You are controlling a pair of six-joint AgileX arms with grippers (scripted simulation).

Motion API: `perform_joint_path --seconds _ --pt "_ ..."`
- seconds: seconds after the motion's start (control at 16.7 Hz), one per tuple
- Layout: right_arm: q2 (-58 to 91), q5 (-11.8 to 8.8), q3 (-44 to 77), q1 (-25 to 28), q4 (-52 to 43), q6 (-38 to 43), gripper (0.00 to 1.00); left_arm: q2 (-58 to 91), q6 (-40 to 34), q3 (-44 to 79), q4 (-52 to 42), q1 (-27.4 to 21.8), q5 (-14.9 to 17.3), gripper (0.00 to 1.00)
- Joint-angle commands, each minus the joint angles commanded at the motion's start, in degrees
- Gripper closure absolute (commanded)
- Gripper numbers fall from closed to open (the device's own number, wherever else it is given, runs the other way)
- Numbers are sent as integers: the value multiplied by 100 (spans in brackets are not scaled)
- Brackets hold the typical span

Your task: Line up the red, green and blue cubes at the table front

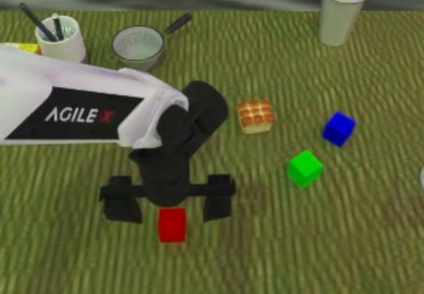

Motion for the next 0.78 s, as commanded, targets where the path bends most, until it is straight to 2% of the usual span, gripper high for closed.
perform_joint_path --seconds 0.42,0.78 --pt "0 0 0 0 0 0 0 -579 -51 685 -1324 68 -2 0" --pt "0 0 0 0 0 0 0 -670 -45 762 -1455 53 -5 0"
